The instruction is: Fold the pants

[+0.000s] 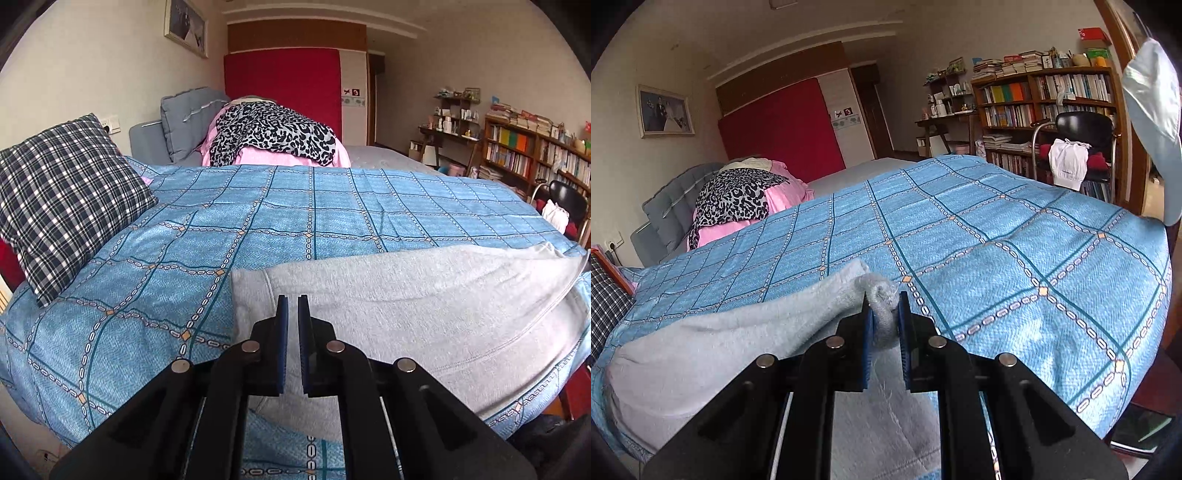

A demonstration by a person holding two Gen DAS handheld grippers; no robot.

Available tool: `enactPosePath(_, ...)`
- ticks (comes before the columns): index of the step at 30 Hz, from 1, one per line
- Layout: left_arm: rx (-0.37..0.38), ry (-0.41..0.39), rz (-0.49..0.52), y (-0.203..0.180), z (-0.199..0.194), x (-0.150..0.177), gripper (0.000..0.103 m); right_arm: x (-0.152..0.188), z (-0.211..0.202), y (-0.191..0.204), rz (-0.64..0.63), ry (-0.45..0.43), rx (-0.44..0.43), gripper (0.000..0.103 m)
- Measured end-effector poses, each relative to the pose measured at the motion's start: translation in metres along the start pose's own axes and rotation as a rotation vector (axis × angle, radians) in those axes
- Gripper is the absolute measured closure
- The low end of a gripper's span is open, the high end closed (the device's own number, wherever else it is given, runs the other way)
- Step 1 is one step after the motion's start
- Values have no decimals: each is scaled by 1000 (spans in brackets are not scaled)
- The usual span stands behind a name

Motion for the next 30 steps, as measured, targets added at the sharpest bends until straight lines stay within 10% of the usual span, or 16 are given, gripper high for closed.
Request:
enactPosePath(8, 156, 137, -185, 18, 2, 38, 97, 36, -3, -9, 1, 26, 57, 91)
enactPosePath(12, 231, 193, -303, 23, 13, 47, 45, 40, 0, -5, -17, 16, 81, 91)
enactPosePath(21, 410, 282, -525, 23, 50, 49, 36, 45, 2, -11, 11, 27, 70, 90)
enactPosePath(30, 417, 292, -670, 26, 77, 49, 31, 50, 4, -15, 22, 24, 64, 90)
Point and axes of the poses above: each gripper's, at about its wrist camera, not at the fingertips, and z roughly the way its jaws point, y to its left, x to its underside, the point moved 1 cm from there along z, roughly the way its jaws point
